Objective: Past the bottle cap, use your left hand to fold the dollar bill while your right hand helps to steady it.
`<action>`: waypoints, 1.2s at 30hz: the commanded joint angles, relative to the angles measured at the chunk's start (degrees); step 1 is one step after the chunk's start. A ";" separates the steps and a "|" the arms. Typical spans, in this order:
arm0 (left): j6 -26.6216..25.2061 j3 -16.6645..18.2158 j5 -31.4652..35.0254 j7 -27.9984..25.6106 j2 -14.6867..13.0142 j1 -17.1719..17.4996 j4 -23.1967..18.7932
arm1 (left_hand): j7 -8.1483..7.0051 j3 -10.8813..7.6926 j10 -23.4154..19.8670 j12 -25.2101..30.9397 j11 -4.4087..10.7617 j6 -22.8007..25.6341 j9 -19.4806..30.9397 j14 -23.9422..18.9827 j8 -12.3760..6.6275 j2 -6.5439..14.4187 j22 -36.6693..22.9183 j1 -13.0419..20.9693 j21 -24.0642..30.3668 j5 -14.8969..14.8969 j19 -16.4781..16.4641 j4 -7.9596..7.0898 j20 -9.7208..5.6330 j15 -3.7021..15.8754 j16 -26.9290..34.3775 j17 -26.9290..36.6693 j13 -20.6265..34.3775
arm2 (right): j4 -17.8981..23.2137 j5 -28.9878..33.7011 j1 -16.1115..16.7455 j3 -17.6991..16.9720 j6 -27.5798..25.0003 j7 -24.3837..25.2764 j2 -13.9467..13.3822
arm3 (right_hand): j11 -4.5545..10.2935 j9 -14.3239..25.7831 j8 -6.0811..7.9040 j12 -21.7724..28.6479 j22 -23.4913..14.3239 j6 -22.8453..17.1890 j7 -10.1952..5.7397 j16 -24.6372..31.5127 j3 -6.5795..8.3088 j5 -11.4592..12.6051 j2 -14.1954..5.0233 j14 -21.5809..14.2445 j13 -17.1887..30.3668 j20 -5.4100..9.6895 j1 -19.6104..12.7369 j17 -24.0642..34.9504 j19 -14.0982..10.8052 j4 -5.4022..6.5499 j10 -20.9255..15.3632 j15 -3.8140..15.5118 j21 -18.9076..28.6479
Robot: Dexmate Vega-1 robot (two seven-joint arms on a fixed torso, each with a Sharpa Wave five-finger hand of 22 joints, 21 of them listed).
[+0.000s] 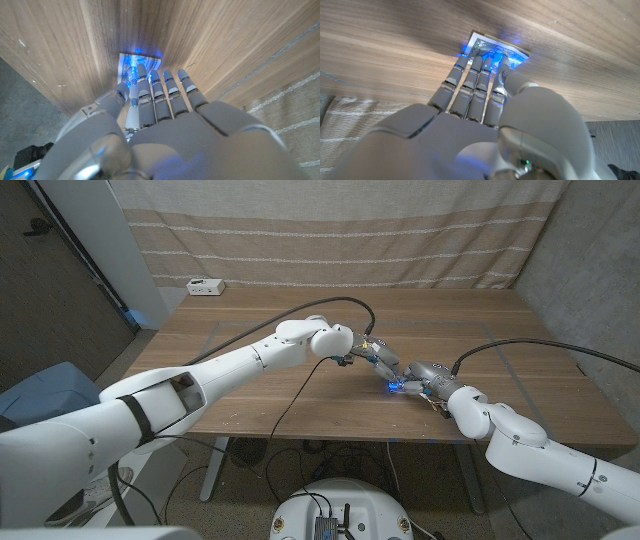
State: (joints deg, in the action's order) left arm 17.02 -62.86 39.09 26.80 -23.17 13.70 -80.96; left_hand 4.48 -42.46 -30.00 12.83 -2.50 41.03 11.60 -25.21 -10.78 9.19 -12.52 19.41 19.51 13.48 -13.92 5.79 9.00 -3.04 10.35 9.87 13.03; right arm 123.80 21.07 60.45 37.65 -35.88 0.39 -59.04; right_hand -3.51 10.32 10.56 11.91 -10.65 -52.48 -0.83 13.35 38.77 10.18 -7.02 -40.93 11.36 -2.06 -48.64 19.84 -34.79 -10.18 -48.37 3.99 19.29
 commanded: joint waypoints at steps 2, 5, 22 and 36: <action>-0.73 4.91 -1.48 -7.82 -2.93 4.03 -4.77 | -0.38 -0.51 0.41 -0.32 0.15 -0.76 0.15 0.48 0.42 -0.10 -0.07 -0.73 -0.06 0.03 0.06 -0.16 0.10 0.07 0.03 0.08 0.20 | 0.27 0.02 0.09 -0.47 0.28 0.69 0.09 | -0.74 0.06 -0.41 -0.07 -0.14 0.71 -0.04 -0.25 0.53 -0.05 0.07 0.03 0.15 0.15 -0.06 0.09 -0.05 0.13 0.31 0.88 0.26; -1.08 5.81 -2.15 -8.53 -3.38 4.87 -5.30 | -0.50 -0.54 0.41 -0.31 0.19 -0.92 0.15 0.48 0.40 -0.12 -0.07 -0.76 -0.08 0.03 0.16 -0.13 0.18 0.31 0.05 0.08 0.20 | 0.37 -0.33 0.49 -1.04 0.84 1.54 0.06 | -0.85 0.07 -0.48 -0.16 -0.14 1.09 0.00 -0.35 0.60 -0.04 0.18 0.08 0.17 0.11 0.07 0.01 -0.03 0.22 0.62 0.79 0.26; -2.08 8.42 -4.87 -10.72 -4.61 7.54 -6.29 | -0.99 -0.66 0.55 -0.27 0.21 -2.26 0.16 0.47 0.52 -0.11 -0.07 -1.06 -0.10 0.03 0.41 -0.13 0.36 0.46 0.17 0.14 0.26 | 1.31 -9.09 10.70 -13.53 11.70 18.05 1.02 | 0.37 0.15 -0.84 -0.87 -0.13 4.54 -0.88 -0.29 0.32 0.04 0.62 1.12 0.31 -0.02 -0.82 0.55 0.10 -0.24 3.63 0.98 0.26; -0.78 11.84 -10.95 -16.06 -4.79 10.95 -4.61 | -3.14 1.16 4.33 -1.21 0.39 -9.64 0.01 2.32 1.21 -1.10 -0.08 -3.68 -0.05 -0.60 0.93 -1.47 0.72 1.44 0.41 0.85 0.48 | -0.93 -11.20 12.94 -17.03 17.39 22.31 3.65 | 1.10 0.20 -0.87 -1.50 -0.13 7.42 -1.42 -0.72 -0.05 0.08 1.11 2.11 0.43 -0.17 -0.25 0.43 0.47 0.50 7.13 0.86 0.16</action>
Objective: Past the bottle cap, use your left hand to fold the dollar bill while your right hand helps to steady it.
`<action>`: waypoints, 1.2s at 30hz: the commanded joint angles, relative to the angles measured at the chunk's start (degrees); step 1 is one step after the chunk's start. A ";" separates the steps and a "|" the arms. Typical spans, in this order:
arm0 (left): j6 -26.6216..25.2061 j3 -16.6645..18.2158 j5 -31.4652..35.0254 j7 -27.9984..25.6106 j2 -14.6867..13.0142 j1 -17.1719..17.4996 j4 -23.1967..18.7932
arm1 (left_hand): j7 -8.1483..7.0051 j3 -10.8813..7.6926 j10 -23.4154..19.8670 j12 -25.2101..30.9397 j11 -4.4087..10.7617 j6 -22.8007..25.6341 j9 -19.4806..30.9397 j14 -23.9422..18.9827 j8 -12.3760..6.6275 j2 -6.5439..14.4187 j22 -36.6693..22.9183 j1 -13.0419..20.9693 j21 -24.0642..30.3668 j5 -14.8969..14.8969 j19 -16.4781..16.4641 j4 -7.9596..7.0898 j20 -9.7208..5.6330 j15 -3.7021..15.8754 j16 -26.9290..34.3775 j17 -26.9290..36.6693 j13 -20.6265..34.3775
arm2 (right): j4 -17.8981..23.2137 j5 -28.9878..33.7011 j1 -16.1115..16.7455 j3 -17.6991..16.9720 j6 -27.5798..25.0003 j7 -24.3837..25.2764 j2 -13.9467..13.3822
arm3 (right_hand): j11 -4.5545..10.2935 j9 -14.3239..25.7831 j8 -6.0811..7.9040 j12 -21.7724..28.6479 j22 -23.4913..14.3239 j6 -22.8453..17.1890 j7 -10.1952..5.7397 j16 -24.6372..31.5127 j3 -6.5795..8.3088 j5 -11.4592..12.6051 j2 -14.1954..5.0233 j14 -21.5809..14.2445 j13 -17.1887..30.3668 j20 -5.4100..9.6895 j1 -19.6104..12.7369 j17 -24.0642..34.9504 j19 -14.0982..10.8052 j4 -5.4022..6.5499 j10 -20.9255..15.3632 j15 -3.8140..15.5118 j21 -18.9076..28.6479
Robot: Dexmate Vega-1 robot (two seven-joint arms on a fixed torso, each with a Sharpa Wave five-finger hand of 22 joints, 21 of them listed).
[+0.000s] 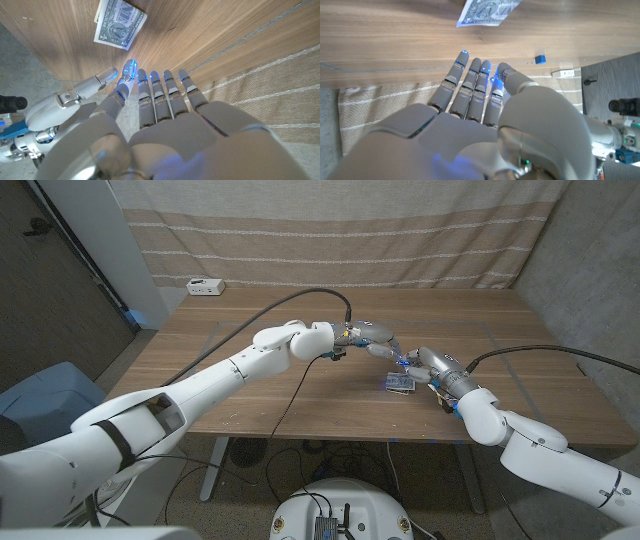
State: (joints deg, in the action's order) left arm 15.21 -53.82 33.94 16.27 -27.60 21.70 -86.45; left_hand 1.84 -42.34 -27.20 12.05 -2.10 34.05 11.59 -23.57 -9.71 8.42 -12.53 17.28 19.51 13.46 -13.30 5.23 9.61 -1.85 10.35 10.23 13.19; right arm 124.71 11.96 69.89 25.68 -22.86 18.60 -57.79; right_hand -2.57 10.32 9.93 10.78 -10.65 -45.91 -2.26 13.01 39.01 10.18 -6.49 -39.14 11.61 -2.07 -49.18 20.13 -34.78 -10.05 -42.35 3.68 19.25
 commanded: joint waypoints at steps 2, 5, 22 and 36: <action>1.21 3.65 -7.14 -6.89 -0.41 3.87 1.04 | -0.78 1.66 2.24 -0.56 -0.06 -4.40 -0.05 1.23 0.23 -0.65 -0.07 -2.38 -0.07 -0.85 0.48 -1.37 0.11 0.39 0.38 0.62 0.30 | -2.33 -2.72 3.61 -5.42 5.24 4.17 2.79 | 0.05 0.21 -0.32 -0.57 -0.13 2.18 -0.10 -0.59 -0.57 0.10 0.67 1.05 0.22 -0.31 1.04 0.23 0.86 0.87 2.65 0.83 0.06; 1.64 5.03 -9.54 -9.34 -0.24 5.54 1.54 | -1.35 2.04 3.21 -0.71 -0.27 -6.59 -0.13 1.96 0.28 -0.71 -0.06 -3.14 -0.07 -1.08 0.58 -1.86 0.11 0.32 0.29 0.66 0.27 | -3.33 -3.76 3.82 -6.02 6.80 4.51 3.51 | 0.13 0.23 -0.38 -0.70 -0.13 4.14 -0.40 -0.62 -1.10 0.11 0.65 1.64 0.25 -0.50 1.88 0.40 1.01 1.30 4.59 0.81 0.02; 5.70 9.16 -22.02 -13.69 1.17 10.39 5.48 | -4.73 2.18 12.00 -1.63 1.16 -17.78 -0.69 7.74 0.26 -0.80 0.06 -4.32 -0.26 -1.65 1.63 -1.85 0.58 -0.15 -0.21 0.35 -0.58 | -9.01 -10.86 1.79 -7.83 14.57 3.20 7.90 | 0.00 0.34 -0.26 -0.36 -0.22 13.70 -0.84 -1.14 -5.46 0.11 0.48 8.50 0.35 -1.80 5.81 1.99 3.88 2.66 12.78 -0.38 -1.04; 10.08 12.93 -32.53 -14.34 2.56 12.42 10.69 | -4.78 2.49 13.06 -1.44 1.39 -19.16 -0.82 8.63 -0.07 -0.97 0.12 -5.02 -0.41 -1.94 2.03 -2.20 0.73 -0.25 -0.05 0.42 -0.84 | -15.96 -17.68 -1.85 -7.99 22.60 1.72 12.72 | -0.99 0.35 0.17 -0.03 -0.27 14.57 0.06 -0.77 -6.69 0.15 -0.32 9.16 0.35 -1.88 7.60 2.43 4.46 3.60 13.70 -1.33 -1.25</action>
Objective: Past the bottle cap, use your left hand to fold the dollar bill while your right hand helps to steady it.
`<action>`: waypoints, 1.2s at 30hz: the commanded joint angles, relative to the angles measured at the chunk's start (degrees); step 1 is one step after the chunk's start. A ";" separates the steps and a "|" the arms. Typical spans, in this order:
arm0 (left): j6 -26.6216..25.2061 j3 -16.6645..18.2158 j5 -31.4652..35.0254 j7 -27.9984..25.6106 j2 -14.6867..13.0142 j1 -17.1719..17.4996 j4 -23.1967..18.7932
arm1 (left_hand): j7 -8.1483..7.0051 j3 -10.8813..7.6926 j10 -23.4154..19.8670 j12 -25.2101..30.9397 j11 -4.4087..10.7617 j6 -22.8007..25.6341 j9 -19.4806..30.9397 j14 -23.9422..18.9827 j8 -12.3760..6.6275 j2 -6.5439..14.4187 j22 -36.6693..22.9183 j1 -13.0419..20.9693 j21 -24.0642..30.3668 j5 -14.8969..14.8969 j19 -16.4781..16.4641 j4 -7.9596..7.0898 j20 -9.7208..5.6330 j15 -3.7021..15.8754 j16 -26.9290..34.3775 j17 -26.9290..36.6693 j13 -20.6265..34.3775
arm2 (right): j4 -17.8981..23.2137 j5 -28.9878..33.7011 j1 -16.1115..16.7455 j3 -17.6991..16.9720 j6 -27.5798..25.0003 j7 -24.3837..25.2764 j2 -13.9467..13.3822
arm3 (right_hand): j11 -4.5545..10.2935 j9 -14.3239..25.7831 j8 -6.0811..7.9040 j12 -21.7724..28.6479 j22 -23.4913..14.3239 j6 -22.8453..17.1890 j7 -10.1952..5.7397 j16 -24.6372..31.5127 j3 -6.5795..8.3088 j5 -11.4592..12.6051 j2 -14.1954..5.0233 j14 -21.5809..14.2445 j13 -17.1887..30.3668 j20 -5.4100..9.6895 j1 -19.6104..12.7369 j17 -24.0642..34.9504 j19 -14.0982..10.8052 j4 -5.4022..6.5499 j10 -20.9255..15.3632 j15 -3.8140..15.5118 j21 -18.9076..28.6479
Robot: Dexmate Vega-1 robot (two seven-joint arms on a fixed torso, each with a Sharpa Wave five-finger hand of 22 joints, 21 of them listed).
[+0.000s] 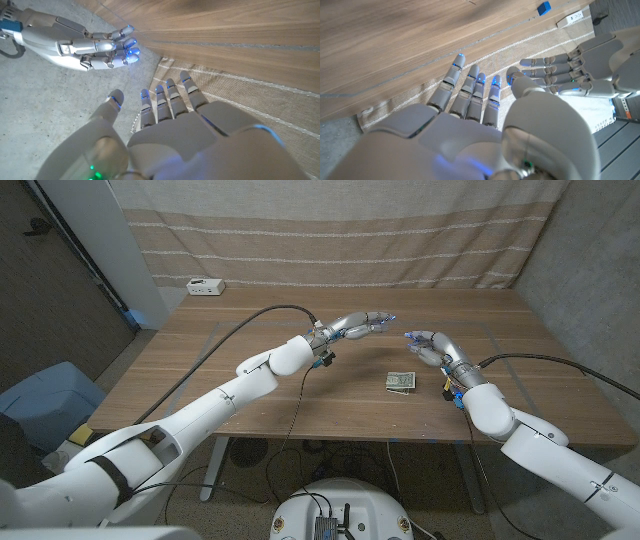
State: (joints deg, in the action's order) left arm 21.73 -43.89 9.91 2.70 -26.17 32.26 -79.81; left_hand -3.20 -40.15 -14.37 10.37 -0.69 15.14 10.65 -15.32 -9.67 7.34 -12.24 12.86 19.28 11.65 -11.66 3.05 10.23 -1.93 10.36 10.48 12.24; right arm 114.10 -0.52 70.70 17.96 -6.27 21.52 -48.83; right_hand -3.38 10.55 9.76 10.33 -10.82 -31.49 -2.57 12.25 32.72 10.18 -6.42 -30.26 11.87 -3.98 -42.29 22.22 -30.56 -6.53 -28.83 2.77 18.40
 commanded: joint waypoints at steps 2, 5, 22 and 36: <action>4.21 3.35 -9.66 -0.42 1.25 1.84 4.80 | 0.35 0.35 0.24 0.30 -0.08 -0.27 0.11 0.41 -0.19 0.16 -0.17 -0.73 -0.18 -0.17 0.41 -0.14 0.03 -0.25 0.00 0.19 0.08 | -6.04 -5.91 -3.04 -0.26 6.91 -1.27 4.31 | -0.41 0.12 0.39 0.44 -0.11 0.16 0.54 -0.01 -0.43 0.16 -0.36 0.26 0.09 0.03 0.79 0.30 0.23 0.04 0.25 -0.47 -0.40; 4.87 3.88 -10.93 -0.17 1.19 1.99 5.35 | 0.47 0.39 0.23 0.39 -0.18 -0.25 0.09 0.47 -0.29 0.31 -0.16 -0.92 -0.19 -0.23 0.43 -0.35 0.07 -0.32 0.07 0.25 0.04 | -6.85 -7.09 -3.45 -0.30 7.94 -1.28 5.21 | -0.67 0.12 0.42 0.52 -0.12 0.26 0.73 -0.06 -0.48 0.18 -0.23 0.25 0.08 -0.05 0.95 0.18 0.32 -0.01 0.23 -0.64 -0.43; 10.92 7.36 -20.71 5.93 -0.07 2.45 9.78 | 0.72 0.46 0.09 0.74 -0.61 -0.28 0.01 0.68 -0.59 0.47 -0.12 -1.42 -0.14 -0.44 0.34 -0.81 -0.38 -0.11 0.21 0.23 -0.15 | -10.00 -12.13 -3.14 -2.31 15.43 3.95 12.32 | -2.10 0.10 0.86 1.01 -0.13 0.10 2.00 0.21 -2.34 -0.07 1.40 -0.14 0.06 -0.57 3.35 -0.16 0.48 0.13 0.05 -2.25 -0.49; 10.97 11.93 -28.52 6.96 -1.18 5.12 11.73 | 1.10 0.52 -0.43 1.11 -1.17 0.17 -0.06 0.91 -0.90 0.39 -0.09 -1.77 -0.07 -0.62 0.19 -1.01 -0.65 0.08 0.24 0.12 -0.32 | -8.36 -11.31 -1.72 -4.84 12.76 11.45 15.66 | -3.57 0.09 1.13 1.41 -0.09 -0.51 3.73 0.56 -4.18 -0.16 3.29 -1.22 0.02 -0.81 5.57 -0.70 -0.32 -0.02 -0.86 -3.15 -0.27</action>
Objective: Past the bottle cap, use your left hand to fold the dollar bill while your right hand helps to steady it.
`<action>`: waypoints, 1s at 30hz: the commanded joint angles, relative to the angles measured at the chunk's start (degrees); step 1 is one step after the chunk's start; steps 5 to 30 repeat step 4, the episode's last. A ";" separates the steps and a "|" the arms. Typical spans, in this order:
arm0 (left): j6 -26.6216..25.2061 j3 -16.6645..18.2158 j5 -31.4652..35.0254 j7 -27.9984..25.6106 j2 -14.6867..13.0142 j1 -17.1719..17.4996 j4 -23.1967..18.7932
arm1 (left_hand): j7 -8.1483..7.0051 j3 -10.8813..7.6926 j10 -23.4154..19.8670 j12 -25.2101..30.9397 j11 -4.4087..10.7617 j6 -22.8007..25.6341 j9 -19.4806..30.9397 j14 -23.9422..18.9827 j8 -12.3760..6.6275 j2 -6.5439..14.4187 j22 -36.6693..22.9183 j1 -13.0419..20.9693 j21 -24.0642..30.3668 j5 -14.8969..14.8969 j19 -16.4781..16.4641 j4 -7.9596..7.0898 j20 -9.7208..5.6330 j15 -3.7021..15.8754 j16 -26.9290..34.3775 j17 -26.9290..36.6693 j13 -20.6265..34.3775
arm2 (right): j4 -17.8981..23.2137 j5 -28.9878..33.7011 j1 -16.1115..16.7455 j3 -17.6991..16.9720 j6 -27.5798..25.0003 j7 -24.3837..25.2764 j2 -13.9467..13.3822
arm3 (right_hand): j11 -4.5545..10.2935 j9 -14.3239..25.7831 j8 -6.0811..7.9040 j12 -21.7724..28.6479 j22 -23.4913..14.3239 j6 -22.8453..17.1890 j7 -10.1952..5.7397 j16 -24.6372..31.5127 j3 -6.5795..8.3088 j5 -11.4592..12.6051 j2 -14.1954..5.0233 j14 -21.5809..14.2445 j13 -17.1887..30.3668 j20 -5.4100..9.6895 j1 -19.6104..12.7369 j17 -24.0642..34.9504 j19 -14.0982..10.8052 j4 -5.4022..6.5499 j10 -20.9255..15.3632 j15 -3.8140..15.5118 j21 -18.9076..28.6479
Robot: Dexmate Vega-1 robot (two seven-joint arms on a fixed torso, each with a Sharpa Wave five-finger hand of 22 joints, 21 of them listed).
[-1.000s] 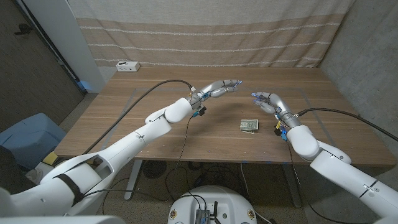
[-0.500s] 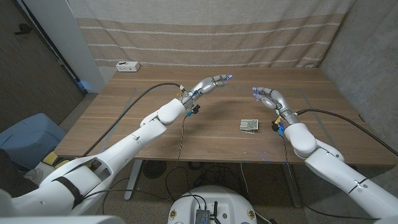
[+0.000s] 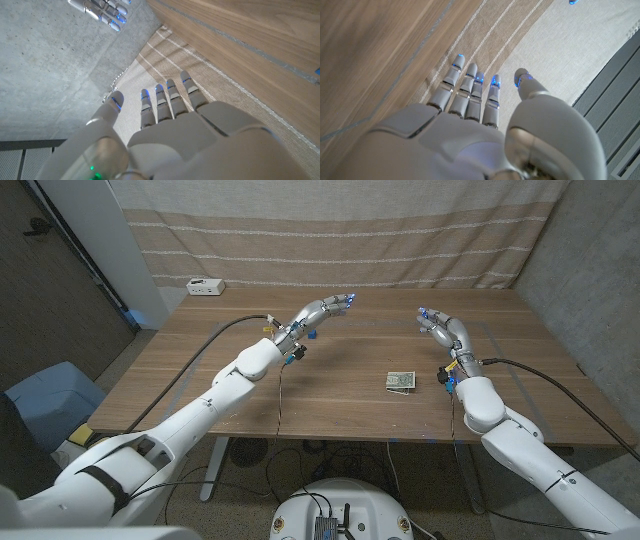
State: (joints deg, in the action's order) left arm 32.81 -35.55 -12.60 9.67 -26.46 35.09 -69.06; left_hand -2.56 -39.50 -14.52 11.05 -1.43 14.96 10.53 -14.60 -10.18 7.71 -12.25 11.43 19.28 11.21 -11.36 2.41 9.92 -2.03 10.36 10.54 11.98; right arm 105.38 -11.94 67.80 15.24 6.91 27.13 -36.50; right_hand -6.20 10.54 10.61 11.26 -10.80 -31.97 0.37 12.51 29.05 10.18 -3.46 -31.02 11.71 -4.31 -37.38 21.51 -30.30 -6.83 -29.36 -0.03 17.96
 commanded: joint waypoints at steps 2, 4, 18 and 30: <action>-1.86 4.19 -6.94 -1.20 -0.63 2.88 0.58 | 0.47 -0.11 -0.28 0.44 -0.57 0.26 0.05 0.14 -0.36 0.06 -0.07 -0.42 -0.05 -0.21 -0.16 -0.46 -0.33 0.15 0.28 0.07 -0.08 | 0.28 0.92 1.30 -1.72 0.66 6.41 3.87 | -0.72 0.10 0.18 0.39 -0.11 0.24 1.02 0.25 -0.60 -0.11 0.32 -0.42 0.18 -0.62 0.92 -0.06 -0.59 0.36 -0.12 -0.44 0.15; -2.77 4.65 -8.06 -1.74 -0.02 3.03 1.06 | 0.71 -0.11 -0.24 0.45 -0.71 0.05 0.04 0.05 -0.29 0.17 -0.07 -0.53 0.00 -0.24 -0.28 -0.61 -0.28 0.05 0.35 0.08 -0.10 | 0.40 1.83 1.43 -1.10 1.66 6.11 3.81 | -0.53 0.10 0.14 0.33 -0.11 0.37 0.90 0.24 -0.60 -0.07 0.29 -0.41 0.17 -0.79 0.93 -0.11 -0.44 0.30 0.04 -0.45 0.09; -2.77 4.65 -8.06 -1.74 -0.02 3.03 1.06 | 0.71 -0.11 -0.24 0.45 -0.71 0.05 0.04 0.05 -0.29 0.17 -0.07 -0.53 0.00 -0.24 -0.28 -0.61 -0.28 0.05 0.35 0.08 -0.10 | 0.40 1.83 1.43 -1.10 1.66 6.11 3.81 | -0.53 0.10 0.14 0.33 -0.11 0.37 0.90 0.24 -0.60 -0.07 0.29 -0.41 0.17 -0.79 0.93 -0.11 -0.44 0.30 0.04 -0.45 0.09; -2.77 4.65 -8.06 -1.74 -0.02 3.03 1.06 | 0.71 -0.11 -0.24 0.45 -0.71 0.05 0.04 0.05 -0.29 0.17 -0.07 -0.53 0.00 -0.24 -0.28 -0.61 -0.28 0.05 0.35 0.08 -0.10 | 0.40 1.83 1.43 -1.10 1.66 6.11 3.81 | -0.53 0.10 0.14 0.33 -0.11 0.37 0.90 0.24 -0.60 -0.07 0.29 -0.41 0.17 -0.79 0.93 -0.11 -0.44 0.30 0.04 -0.45 0.09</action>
